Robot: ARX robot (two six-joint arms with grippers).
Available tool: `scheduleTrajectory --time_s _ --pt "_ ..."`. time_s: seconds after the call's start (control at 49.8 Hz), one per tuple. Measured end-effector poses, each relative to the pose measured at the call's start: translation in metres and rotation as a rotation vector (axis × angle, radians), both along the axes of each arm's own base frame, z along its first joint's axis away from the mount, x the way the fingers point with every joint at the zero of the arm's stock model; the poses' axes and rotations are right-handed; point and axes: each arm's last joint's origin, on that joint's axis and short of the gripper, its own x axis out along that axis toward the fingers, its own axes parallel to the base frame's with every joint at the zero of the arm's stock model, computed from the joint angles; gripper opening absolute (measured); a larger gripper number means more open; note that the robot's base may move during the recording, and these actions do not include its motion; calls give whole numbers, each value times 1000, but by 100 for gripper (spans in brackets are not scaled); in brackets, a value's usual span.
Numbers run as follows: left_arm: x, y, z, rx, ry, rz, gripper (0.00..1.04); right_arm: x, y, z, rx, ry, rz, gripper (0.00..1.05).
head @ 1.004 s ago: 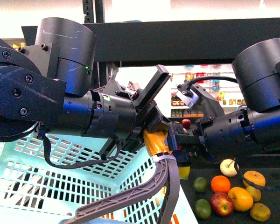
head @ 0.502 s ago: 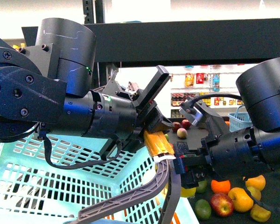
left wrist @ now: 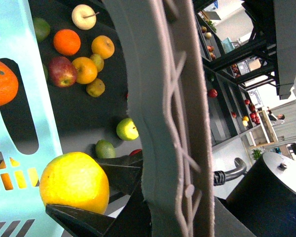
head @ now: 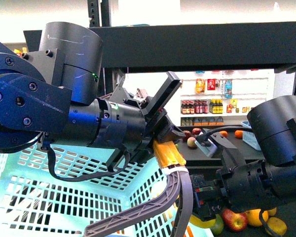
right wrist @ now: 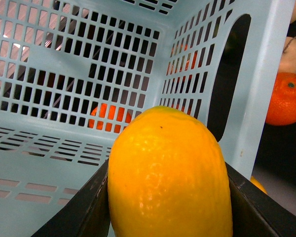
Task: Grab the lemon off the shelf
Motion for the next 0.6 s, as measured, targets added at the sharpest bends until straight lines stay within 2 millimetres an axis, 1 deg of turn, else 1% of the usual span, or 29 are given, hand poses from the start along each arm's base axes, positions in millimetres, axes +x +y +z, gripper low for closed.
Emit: scheduleTrajectory --time_s 0.201,0.482,0.522,0.602 --pt "0 0 0 0 -1 1 8 5 4 -6 -5 -8 -10 54" --pt "0 0 0 1 -1 3 8 4 12 -7 7 -3 -1 54" --pt "0 0 0 0 -1 2 8 4 13 -7 6 -2 0 59" --pt "0 0 0 0 0 0 8 4 14 -7 2 -4 -3 73"
